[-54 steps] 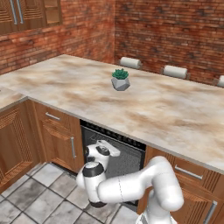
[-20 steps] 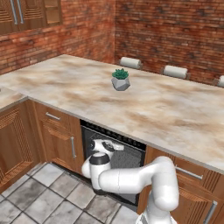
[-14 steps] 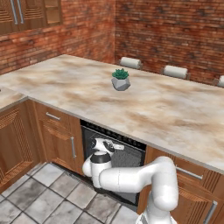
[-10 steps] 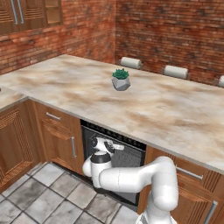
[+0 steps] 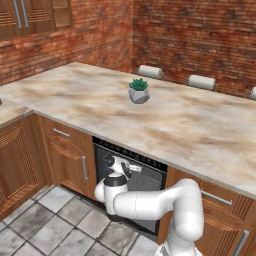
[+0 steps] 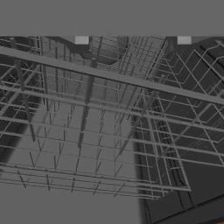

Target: Open the dishwasher door and pull out the top rack.

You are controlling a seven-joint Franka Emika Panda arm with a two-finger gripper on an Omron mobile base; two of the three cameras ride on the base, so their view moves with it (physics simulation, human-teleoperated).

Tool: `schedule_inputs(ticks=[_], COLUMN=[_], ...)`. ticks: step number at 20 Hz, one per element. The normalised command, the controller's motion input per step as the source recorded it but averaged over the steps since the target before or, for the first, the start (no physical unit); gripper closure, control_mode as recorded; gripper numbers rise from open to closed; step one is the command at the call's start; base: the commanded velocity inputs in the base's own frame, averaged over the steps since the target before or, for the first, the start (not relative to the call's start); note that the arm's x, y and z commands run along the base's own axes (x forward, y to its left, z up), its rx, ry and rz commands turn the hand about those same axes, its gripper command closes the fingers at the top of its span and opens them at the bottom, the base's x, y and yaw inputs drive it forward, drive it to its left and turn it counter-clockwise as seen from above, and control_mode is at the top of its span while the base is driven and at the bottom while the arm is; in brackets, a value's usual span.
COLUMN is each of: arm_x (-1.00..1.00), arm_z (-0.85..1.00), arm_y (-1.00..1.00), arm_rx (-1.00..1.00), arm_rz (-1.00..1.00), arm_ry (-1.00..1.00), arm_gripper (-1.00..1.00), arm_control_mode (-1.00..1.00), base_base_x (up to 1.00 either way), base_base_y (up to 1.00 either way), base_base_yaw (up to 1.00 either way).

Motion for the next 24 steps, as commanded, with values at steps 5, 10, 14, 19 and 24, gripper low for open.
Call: schedule_inputs(ticks=[5,10,14,19,24], arm_x=[-0.02,-0.16,-0.33,-0.55,-0.59], arm_z=[-0.59,-0.58,-0.56,-0.47,-0.45], arm_y=[0.33,0.42,0.54,0.59,0.60], arm_rx=[0.00,0.01,0.01,0.03,0.04], arm_rz=[0.00,0.00,0.00,0.00,0.00], arm_ry=[0.21,0.25,0.25,0.22,0.22], arm_gripper=[-1.00,-1.00,-1.00,-1.00,-1.00], arm_control_mode=[-1.00,-1.00,-1.00,-1.00,-1.00], base_base_x=[0.00,0.00,0.00,0.00,0.00], base_base_y=[0.00,0.00,0.00,0.00,0.00], base_base_yaw=[0.00,0.00,0.00,0.00,0.00])
